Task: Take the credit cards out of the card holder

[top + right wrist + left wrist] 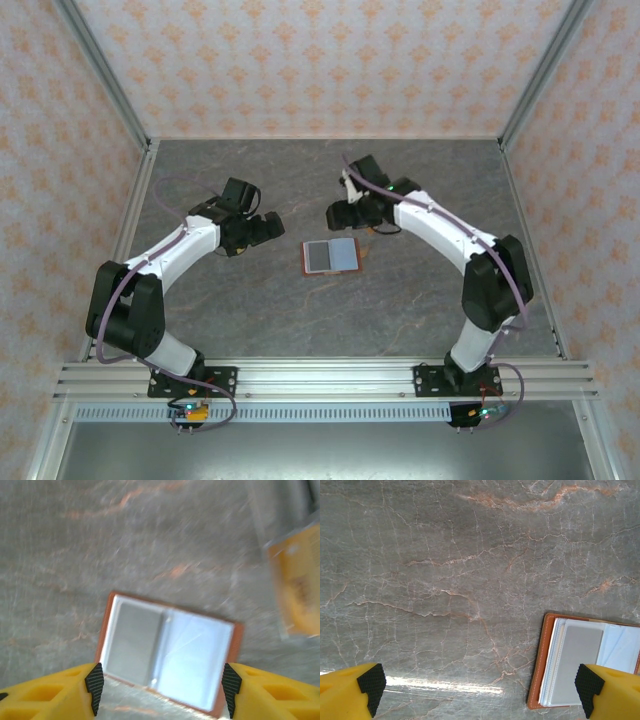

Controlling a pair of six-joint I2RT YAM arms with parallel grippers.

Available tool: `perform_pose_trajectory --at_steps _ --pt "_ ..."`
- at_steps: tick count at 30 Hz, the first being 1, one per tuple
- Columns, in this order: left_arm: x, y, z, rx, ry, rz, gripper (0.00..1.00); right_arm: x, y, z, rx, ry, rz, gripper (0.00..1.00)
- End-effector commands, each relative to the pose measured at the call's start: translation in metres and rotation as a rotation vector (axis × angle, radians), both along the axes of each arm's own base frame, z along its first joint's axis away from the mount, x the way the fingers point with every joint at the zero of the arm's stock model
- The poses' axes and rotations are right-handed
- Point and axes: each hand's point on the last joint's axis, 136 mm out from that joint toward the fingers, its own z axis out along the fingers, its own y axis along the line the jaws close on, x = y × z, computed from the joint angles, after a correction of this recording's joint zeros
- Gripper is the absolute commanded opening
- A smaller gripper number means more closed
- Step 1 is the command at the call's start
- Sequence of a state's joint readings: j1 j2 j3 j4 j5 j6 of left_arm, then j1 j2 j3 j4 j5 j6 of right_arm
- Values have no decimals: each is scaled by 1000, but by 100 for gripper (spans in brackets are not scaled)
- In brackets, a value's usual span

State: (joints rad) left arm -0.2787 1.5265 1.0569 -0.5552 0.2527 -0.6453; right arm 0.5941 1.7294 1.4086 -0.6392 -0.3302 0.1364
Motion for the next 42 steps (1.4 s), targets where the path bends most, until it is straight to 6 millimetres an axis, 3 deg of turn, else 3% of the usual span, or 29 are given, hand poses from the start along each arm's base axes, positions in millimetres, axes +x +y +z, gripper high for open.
perform_pose_trajectory --at_steps 1,5,10,14,22,31,42 --pt "4 6 3 -3 -25 43 100 -11 11 -15 19 43 -69 66" --pt "5 2 1 -27 -25 43 100 -23 22 -45 1 106 -73 65" --pt "7 -6 -4 -69 -10 33 100 -23 28 -76 -62 157 -87 59" --pt "9 -12 -5 -101 -5 28 100 -19 23 -88 -121 168 -117 52" --pt "11 -28 -9 -169 -1 -2 99 -18 14 -112 -207 199 -139 49" --pt "8 -59 -14 -258 22 -84 85 -17 4 -128 -262 205 -174 38" --pt "4 -117 -32 -373 68 -187 49 -20 0 -134 -268 213 -189 34"
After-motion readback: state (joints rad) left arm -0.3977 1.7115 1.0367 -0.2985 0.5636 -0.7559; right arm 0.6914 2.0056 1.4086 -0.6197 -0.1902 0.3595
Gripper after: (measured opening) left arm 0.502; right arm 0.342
